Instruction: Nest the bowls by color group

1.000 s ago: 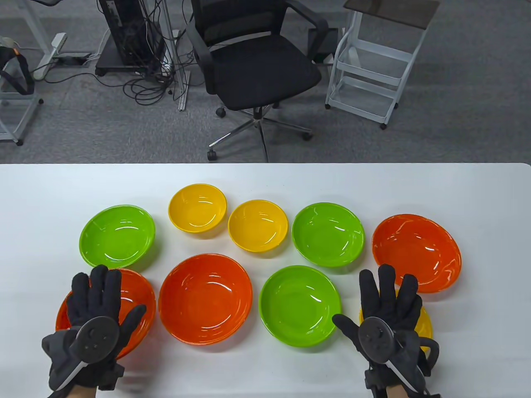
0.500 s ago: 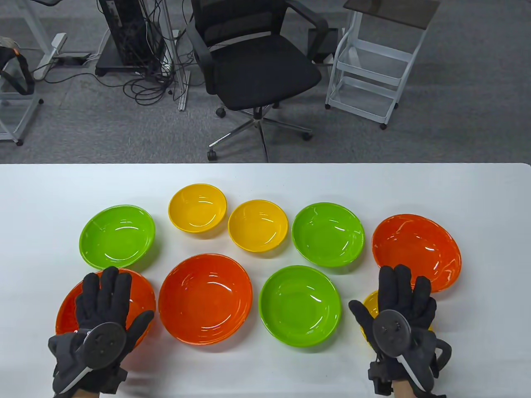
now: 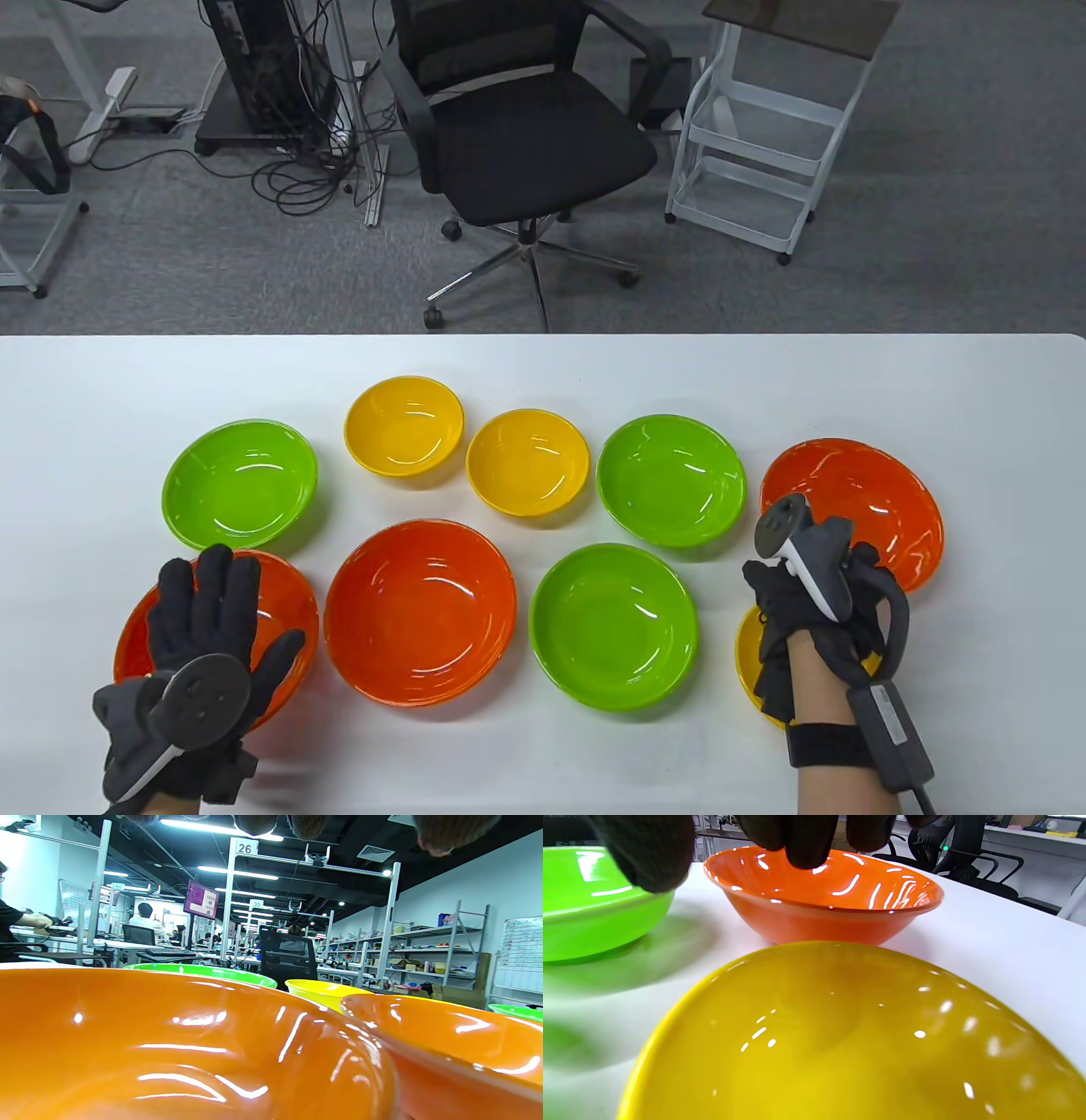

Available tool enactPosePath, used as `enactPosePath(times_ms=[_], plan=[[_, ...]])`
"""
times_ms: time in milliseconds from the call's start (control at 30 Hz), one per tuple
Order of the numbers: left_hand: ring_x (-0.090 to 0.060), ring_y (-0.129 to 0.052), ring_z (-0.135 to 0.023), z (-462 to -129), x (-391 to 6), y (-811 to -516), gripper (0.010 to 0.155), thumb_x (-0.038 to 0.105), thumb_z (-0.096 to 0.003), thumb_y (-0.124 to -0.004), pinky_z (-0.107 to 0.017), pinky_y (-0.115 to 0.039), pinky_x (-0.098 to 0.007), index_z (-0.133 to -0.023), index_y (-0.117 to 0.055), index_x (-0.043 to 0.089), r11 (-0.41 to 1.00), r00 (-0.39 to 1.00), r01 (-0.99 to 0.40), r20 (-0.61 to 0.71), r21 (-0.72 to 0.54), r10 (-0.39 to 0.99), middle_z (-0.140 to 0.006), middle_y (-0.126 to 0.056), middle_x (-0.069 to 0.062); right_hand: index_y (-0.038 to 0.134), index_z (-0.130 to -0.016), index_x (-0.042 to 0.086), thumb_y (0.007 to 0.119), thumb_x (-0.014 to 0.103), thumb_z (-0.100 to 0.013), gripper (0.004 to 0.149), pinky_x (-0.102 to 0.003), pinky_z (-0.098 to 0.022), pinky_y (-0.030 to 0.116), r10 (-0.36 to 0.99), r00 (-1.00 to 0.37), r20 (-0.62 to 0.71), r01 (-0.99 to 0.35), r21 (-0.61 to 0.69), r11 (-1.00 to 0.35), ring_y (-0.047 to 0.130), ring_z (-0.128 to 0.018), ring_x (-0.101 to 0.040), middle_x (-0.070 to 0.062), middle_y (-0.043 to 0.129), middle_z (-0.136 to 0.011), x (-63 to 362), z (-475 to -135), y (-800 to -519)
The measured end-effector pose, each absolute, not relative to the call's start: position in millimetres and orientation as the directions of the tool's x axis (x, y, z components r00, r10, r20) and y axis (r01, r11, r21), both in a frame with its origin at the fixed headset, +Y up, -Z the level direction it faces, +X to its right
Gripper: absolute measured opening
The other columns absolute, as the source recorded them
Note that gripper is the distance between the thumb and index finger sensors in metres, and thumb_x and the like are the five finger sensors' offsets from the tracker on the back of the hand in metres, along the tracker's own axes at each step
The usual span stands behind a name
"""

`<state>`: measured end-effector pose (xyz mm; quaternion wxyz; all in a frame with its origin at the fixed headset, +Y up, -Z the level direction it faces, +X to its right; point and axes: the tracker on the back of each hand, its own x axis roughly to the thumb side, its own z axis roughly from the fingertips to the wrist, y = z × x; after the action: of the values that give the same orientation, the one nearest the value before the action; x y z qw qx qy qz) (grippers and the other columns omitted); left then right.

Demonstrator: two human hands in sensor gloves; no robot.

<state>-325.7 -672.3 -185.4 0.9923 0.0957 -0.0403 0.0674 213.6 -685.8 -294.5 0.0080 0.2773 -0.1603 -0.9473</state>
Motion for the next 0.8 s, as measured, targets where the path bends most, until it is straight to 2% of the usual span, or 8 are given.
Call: enactPosePath(times_ms=[100, 167, 300, 400, 567, 667, 733, 800], plan=[[-0.059, -0.031, -0.109, -185.3, -320.9, -670.6, 0.087, 0.063, -0.0495, -0.061, -0.077, -0.043, -0.071, -0.117, -0.034, 0.016, 0.975, 0.987, -0.137, 0.113, 0.177, 0.118, -0.125, -0.033, -0.024, 0.042, -0.114, 0.023, 0.075, 0.059, -0.050, 0.081, -0.064, -0.083, 0.037, -0.201, -0.826, -0.526, 0.017, 0.333, -0.943, 0.042, -0.115, -0.044, -0.006, 0.048, -0.123, 210.3, -304.6, -694.7], [-0.059, -0.032, -0.109, -185.1, -319.8, -670.0, 0.087, 0.063, -0.0494, -0.061, -0.077, -0.043, -0.071, -0.117, -0.035, 0.016, 0.976, 0.987, -0.130, 0.115, 0.177, 0.111, -0.125, -0.033, -0.024, 0.042, -0.114, 0.024, 0.075, 0.060, -0.050, 0.081, -0.063, -0.084, 0.037, -0.230, -0.816, -0.531, 0.030, 0.358, -0.933, 0.042, -0.116, -0.043, -0.006, 0.049, -0.122, 210.8, -310.7, -699.3], [-0.059, -0.033, -0.109, -185.4, -320.1, -669.7, 0.087, 0.063, -0.0493, -0.061, -0.077, -0.044, -0.071, -0.117, -0.035, 0.016, 0.975, 0.984, -0.149, 0.121, 0.166, 0.129, -0.125, -0.034, -0.024, 0.044, -0.114, 0.024, 0.076, 0.058, -0.050, 0.078, -0.063, -0.084, 0.038, -0.215, -0.802, -0.557, -0.007, 0.369, -0.929, 0.045, -0.115, -0.042, -0.005, 0.051, -0.121, 212.8, -319.2, -702.8], [-0.059, -0.034, -0.109, -185.2, -319.7, -669.5, 0.087, 0.063, -0.0494, -0.061, -0.077, -0.044, -0.071, -0.117, -0.036, 0.016, 0.975, 0.984, -0.148, 0.122, 0.166, 0.129, -0.125, -0.034, -0.024, 0.048, -0.112, 0.026, 0.077, 0.055, -0.051, 0.073, -0.062, -0.084, 0.044, -0.216, -0.803, -0.556, -0.016, 0.381, -0.924, 0.056, -0.113, -0.038, -0.004, 0.057, -0.119, 214.3, -324.1, -704.7], [-0.059, -0.031, -0.108, -183.6, -319.0, -668.2, 0.085, 0.062, -0.0501, -0.061, -0.076, -0.043, -0.071, -0.117, -0.037, 0.016, 0.973, 0.990, -0.114, 0.100, 0.200, 0.095, -0.124, -0.035, -0.025, 0.053, -0.109, 0.026, 0.081, 0.044, -0.053, 0.065, -0.058, -0.081, 0.055, -0.119, -0.808, -0.577, -0.146, 0.392, -0.908, 0.069, -0.108, -0.034, -0.003, 0.065, -0.115, 218.5, -328.4, -715.8], [-0.060, -0.031, -0.108, -183.8, -318.7, -668.7, 0.085, 0.062, -0.0500, -0.061, -0.076, -0.043, -0.071, -0.117, -0.037, 0.015, 0.972, 0.988, -0.132, 0.106, 0.195, 0.113, -0.124, -0.035, -0.025, 0.060, -0.105, 0.028, 0.076, 0.035, -0.057, 0.051, -0.054, -0.078, 0.064, -0.157, -0.805, -0.572, -0.064, 0.346, -0.936, 0.080, -0.102, -0.030, -0.001, 0.073, -0.109, 217.9, -327.8, -717.1], [-0.060, -0.031, -0.108, -183.7, -317.9, -668.7, 0.085, 0.062, -0.0499, -0.061, -0.076, -0.043, -0.071, -0.117, -0.037, 0.016, 0.973, 0.989, -0.123, 0.106, 0.194, 0.104, -0.124, -0.035, -0.024, 0.062, -0.104, 0.028, 0.076, 0.033, -0.057, 0.049, -0.054, -0.077, 0.066, -0.176, -0.815, -0.552, -0.032, 0.347, -0.937, 0.082, -0.100, -0.028, 0.000, 0.075, -0.108, 217.5, -327.1, -716.3], [-0.060, -0.028, -0.107, -183.1, -317.0, -668.1, 0.085, 0.061, -0.0501, -0.061, -0.075, -0.041, -0.071, -0.117, -0.037, 0.016, 0.973, 0.992, -0.103, 0.097, 0.206, 0.085, -0.124, -0.034, -0.025, 0.064, -0.102, 0.028, 0.076, 0.033, -0.057, 0.047, -0.052, -0.075, 0.069, -0.195, -0.813, -0.549, 0.059, 0.254, -0.965, 0.087, -0.096, -0.025, 0.002, 0.079, -0.104, 217.0, -322.9, -710.7]])
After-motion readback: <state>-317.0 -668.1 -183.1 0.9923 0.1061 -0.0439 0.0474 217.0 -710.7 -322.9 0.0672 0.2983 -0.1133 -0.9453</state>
